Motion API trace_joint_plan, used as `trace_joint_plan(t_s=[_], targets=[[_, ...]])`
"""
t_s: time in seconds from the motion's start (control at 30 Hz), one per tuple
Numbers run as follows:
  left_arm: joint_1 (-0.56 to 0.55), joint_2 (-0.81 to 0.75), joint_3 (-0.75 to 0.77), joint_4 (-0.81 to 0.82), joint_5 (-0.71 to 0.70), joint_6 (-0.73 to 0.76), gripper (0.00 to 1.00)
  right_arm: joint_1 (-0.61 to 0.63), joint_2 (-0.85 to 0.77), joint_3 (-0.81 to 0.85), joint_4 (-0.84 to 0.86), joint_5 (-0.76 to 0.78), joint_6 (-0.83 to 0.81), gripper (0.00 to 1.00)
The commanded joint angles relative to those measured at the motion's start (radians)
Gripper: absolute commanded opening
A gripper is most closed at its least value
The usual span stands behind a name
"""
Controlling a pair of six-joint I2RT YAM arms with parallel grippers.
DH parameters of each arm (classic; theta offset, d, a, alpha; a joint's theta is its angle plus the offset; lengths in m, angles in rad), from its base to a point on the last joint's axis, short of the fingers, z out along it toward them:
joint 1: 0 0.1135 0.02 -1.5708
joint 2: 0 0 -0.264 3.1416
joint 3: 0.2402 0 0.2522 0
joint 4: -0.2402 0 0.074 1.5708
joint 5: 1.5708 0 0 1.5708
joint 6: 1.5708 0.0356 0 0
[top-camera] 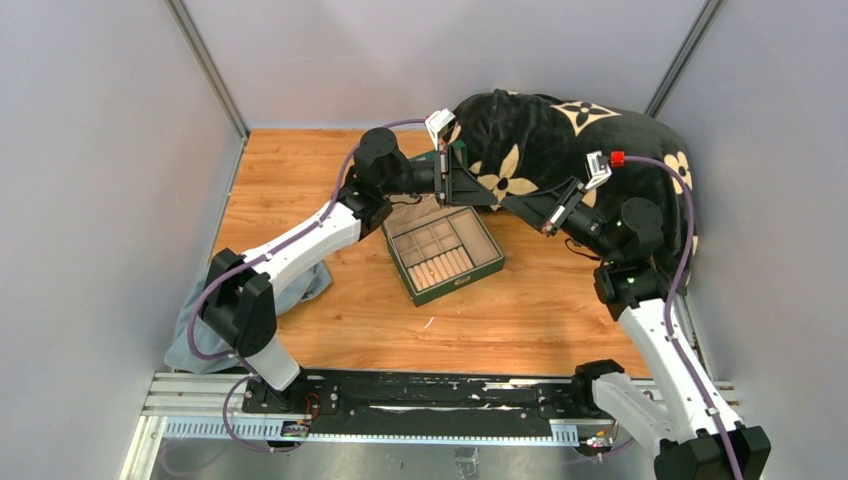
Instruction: Organize the mixed jewelry
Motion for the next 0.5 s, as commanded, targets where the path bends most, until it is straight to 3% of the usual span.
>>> trace_joint_plan(t_s=[0.0,0.1,0.2,0.33,0.47], targets=[[0.000,0.009,0.009,0.015,0.021,0.014,0.01,-0.013,0.001,0.031,-0.003,-0.028,-0.024,0.00],[0.009,0.006,-0.011,0.015,0.010,0.008,0.30,-0.013,0.004,0.080,-0.163,-0.008,-0.109,0.00],[0.023,-0.008,-0.034,0.015,-0.002,0.009,0.52,-0.021,0.017,0.168,-0.377,0.013,-0.244,0.00],[0.044,-0.016,-0.060,0.016,-0.005,0.009,0.64,-0.037,0.025,0.226,-0.465,0.013,-0.311,0.00],[0.085,-0.036,-0.100,0.016,-0.003,0.012,0.68,-0.038,0.047,0.295,-0.580,0.041,-0.403,0.00]])
